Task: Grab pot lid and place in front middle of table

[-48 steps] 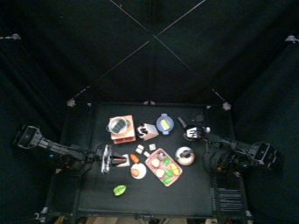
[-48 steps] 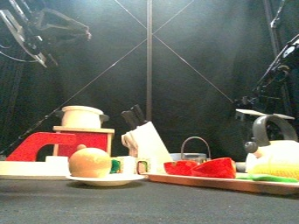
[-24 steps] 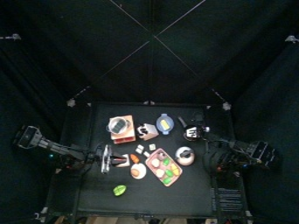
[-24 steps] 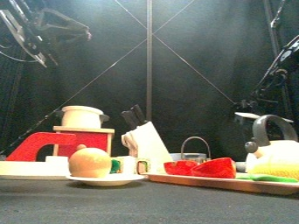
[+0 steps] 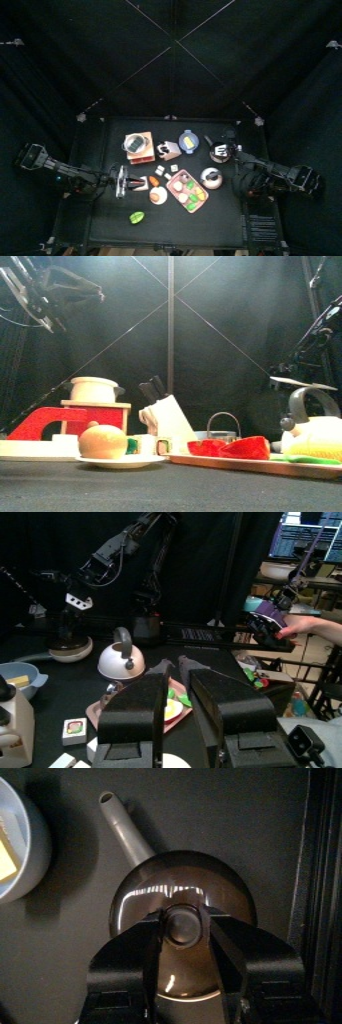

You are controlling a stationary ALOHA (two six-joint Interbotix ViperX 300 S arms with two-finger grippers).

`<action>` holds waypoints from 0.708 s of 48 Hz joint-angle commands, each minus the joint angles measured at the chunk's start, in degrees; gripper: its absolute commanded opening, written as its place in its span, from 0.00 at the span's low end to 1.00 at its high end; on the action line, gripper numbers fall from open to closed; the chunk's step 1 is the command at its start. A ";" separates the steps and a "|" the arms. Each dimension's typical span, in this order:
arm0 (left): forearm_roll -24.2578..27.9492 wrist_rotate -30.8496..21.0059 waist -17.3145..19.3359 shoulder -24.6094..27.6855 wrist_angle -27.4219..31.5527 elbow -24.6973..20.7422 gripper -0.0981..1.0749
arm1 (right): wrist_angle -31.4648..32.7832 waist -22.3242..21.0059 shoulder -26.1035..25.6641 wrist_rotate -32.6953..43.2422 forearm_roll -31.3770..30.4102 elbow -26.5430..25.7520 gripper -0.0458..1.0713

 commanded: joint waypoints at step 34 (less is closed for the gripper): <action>0.09 0.00 -0.09 0.00 -0.18 -0.62 0.61 | -0.26 2.37 -1.14 -0.18 0.88 -1.05 0.58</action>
